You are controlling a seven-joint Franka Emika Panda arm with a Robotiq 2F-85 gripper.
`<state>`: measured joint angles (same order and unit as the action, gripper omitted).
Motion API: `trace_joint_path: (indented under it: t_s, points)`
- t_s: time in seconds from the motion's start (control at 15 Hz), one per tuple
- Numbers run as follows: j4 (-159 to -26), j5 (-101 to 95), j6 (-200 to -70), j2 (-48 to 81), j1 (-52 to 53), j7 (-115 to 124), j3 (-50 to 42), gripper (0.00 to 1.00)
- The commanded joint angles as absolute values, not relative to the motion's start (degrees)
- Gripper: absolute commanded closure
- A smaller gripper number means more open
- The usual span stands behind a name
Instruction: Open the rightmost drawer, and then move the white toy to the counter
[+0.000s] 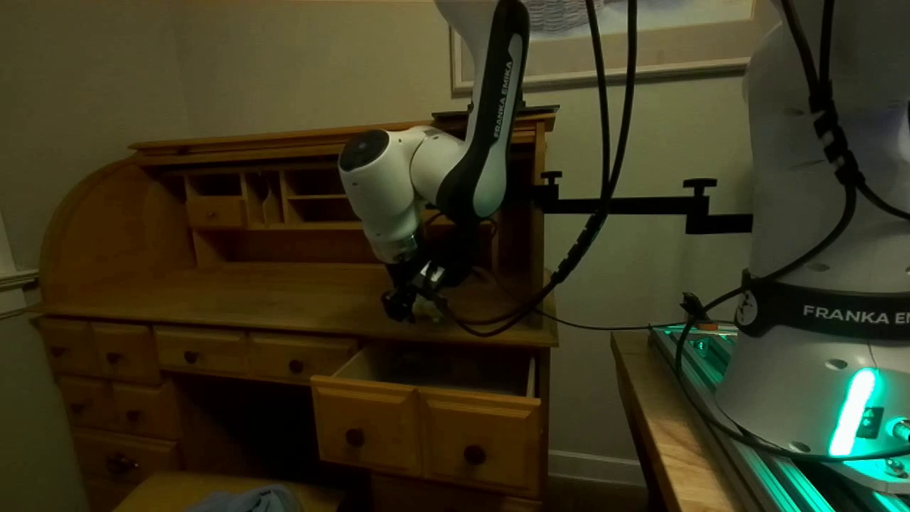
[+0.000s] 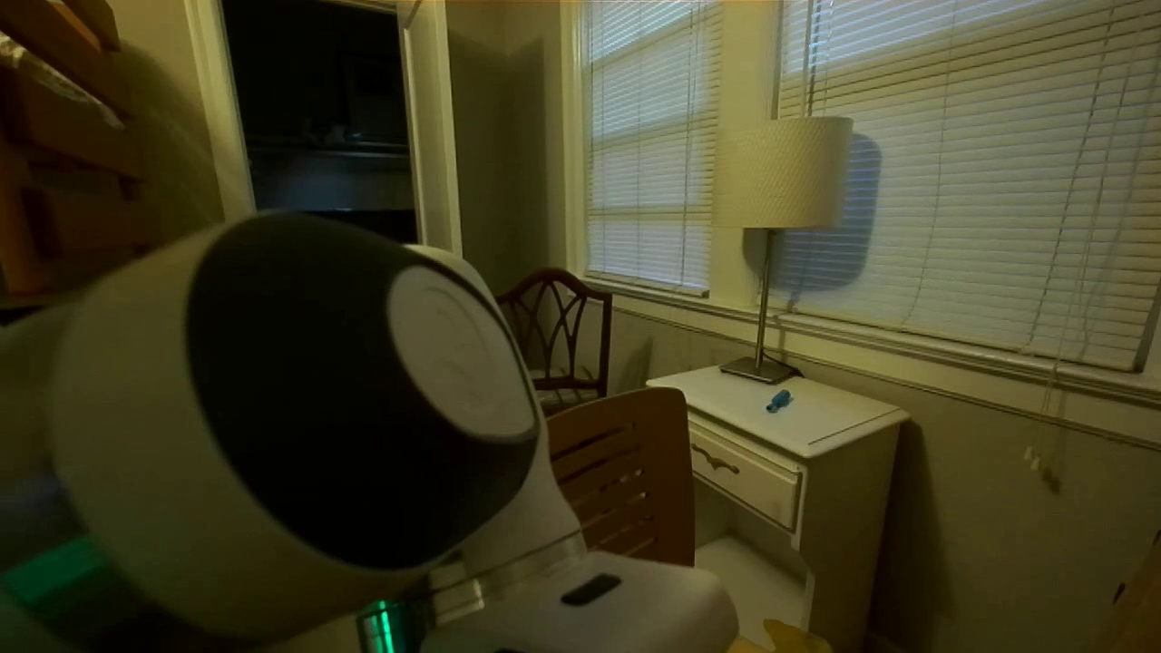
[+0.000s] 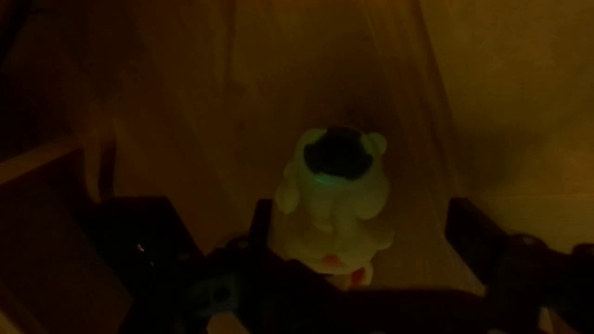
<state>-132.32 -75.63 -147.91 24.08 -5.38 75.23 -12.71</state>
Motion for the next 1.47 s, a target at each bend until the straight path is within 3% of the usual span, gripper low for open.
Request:
trace_joint_path:
  t_s: [0.0, 0.67, 1.4]
  points:
    - [-131.54, -75.88, -149.71, 24.67, -6.88, 77.58, -11.10, 0.00]
    - [-133.81, -68.00, -148.06, 20.45, -6.08, 76.55, -7.78, 0.00]
    - [-138.64, -36.94, -154.89, 15.38, -6.05, 46.43, -5.13, 0.00]
